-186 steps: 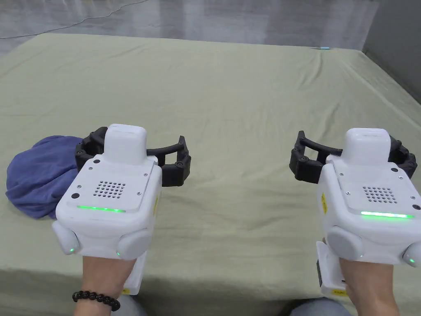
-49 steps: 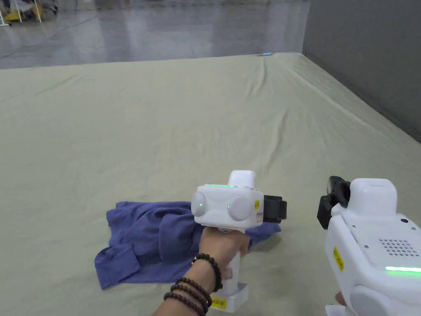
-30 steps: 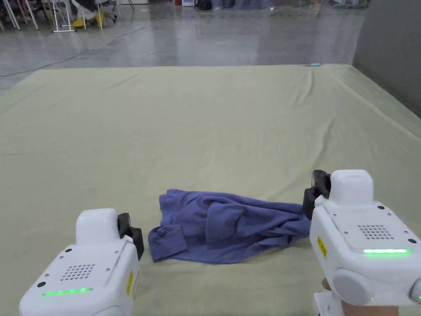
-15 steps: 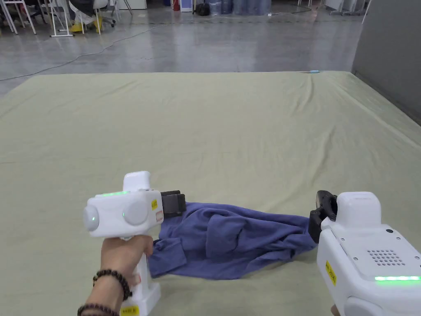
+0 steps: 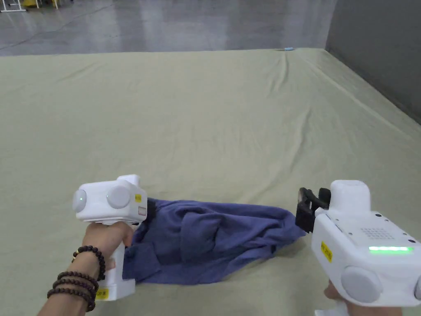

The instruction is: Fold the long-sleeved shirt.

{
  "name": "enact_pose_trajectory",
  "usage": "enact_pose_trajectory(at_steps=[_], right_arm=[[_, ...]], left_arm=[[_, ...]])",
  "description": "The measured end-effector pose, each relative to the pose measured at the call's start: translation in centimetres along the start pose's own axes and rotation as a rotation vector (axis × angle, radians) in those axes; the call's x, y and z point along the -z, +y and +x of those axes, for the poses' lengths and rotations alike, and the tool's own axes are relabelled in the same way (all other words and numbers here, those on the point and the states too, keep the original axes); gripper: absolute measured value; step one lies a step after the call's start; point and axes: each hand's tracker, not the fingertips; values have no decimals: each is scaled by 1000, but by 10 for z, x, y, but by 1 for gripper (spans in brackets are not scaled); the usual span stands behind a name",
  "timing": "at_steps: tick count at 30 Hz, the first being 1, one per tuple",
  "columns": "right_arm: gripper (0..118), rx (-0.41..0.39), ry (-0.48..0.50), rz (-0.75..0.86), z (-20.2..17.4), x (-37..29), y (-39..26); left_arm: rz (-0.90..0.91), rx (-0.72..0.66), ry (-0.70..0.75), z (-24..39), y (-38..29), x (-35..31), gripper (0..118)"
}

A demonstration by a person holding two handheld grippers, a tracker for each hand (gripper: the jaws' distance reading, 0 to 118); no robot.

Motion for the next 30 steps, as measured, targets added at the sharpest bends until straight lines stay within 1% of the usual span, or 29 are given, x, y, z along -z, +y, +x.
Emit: enact_pose_trajectory(at_steps=[1, 2, 3, 4, 6, 7, 9, 10, 11, 12, 13, 14, 15, 16, 17, 18, 20, 23, 26, 29, 30], right_arm=[[69, 12, 7, -77, 4, 16, 1], [92, 12, 5, -148, 8, 31, 1], [102, 18, 4, -207, 13, 48, -1], [102, 21, 22, -263, 18, 66, -3], [101, 17, 9, -392, 22, 97, -11], [101, 16, 25, -462, 23, 112, -16], [100, 11, 44, -540, 22, 137, -25], [97, 14, 42, -535, 18, 145, -29], [83, 17, 52, -531, 16, 154, -30], [46, 30, 96, -511, 14, 158, -31], [19, 15, 140, -527, 10, 163, -30], [17, 14, 164, -550, 5, 164, -29], [16, -3, 124, -546, -1, 160, -21], [16, -14, 114, -549, -2, 156, -12], [16, -4, 142, -526, -1, 151, -4], [16, 33, 181, -453, -3, 143, 9], [16, 50, 231, -369, -6, 129, 38], [16, 19, 269, -219, -20, 108, 97], [16, 6, 319, -91, -36, 94, 168], [16, -63, 327, 29, -58, 85, 249], [16, -85, 313, 63, -67, 82, 272]], left_arm=[[17, 12, 12, 2, -1, -7, 2], [47, 28, 30, 5, -2, -14, 2], [65, 34, 28, 7, -3, -22, 2], [74, 34, 12, -2, 5, -21, 2], [105, 16, -1, -1, 7, -33, 2], [118, 6, -15, -1, 7, -39, 2], [126, -1, -31, -8, 14, -39, 2], [129, -1, -35, -8, 14, -42, 2], [131, 1, -38, -7, 14, -45, 2], [133, 1, -39, -11, 17, -42, 2], [137, 3, -41, -12, 17, -44, 2], [140, 3, -48, -13, 18, -45, 2], [147, -1, -53, -13, 18, -49, 2], [161, -3, -58, -16, 20, -51, 2], [186, -2, -63, -17, 22, -56, 2], [230, 5, -66, -19, 25, -65, 2], [304, 10, -77, -22, 36, -84, 2], [425, 19, -53, -25, 66, -124, 2], [530, 17, -55, -29, 109, -170, 2], [649, 9, -40, -33, 161, -217, 2], [680, 19, -28, -33, 175, -228, 2]])
